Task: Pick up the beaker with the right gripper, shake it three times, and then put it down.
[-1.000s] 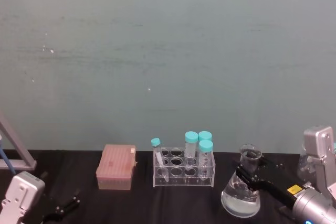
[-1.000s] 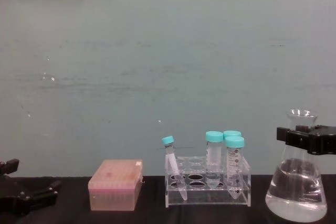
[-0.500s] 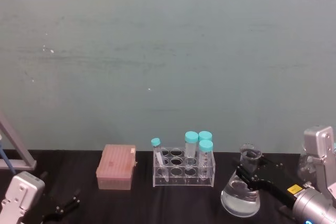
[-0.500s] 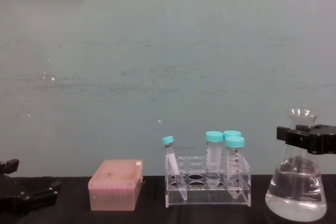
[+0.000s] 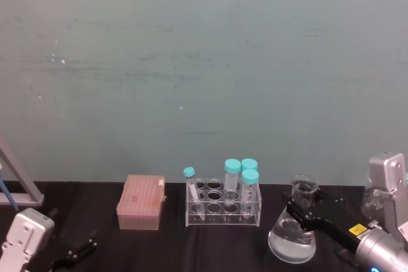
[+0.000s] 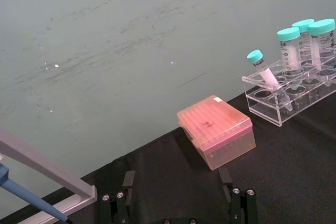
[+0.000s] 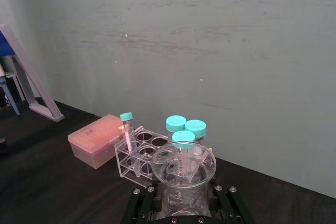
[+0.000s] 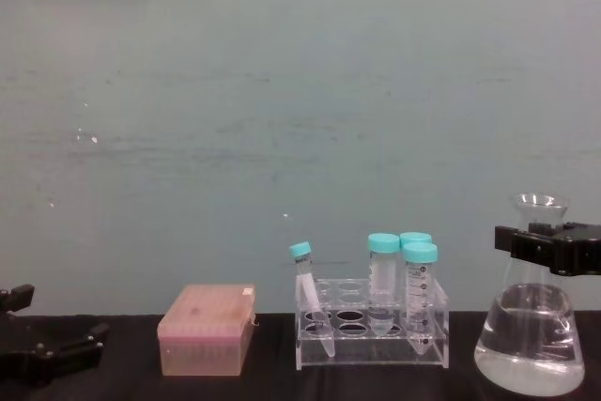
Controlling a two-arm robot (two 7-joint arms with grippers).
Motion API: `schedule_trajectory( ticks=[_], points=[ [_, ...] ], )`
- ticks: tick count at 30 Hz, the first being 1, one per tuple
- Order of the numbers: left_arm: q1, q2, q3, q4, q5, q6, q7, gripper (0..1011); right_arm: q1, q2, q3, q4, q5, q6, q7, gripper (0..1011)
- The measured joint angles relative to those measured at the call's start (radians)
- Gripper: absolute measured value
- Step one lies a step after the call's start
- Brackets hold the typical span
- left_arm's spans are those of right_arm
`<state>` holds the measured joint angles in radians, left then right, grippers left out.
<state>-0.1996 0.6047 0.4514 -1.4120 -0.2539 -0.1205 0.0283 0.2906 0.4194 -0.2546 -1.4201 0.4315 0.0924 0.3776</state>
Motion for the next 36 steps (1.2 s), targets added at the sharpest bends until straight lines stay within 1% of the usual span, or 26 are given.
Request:
schedule_trajectory(
  ticks=[36],
  points=[
    [0.000, 0.000, 0.000, 0.000, 0.000, 0.000, 0.000, 1000, 0.000, 0.000, 0.000, 0.000, 0.000, 0.000, 0.001, 456]
  ],
)
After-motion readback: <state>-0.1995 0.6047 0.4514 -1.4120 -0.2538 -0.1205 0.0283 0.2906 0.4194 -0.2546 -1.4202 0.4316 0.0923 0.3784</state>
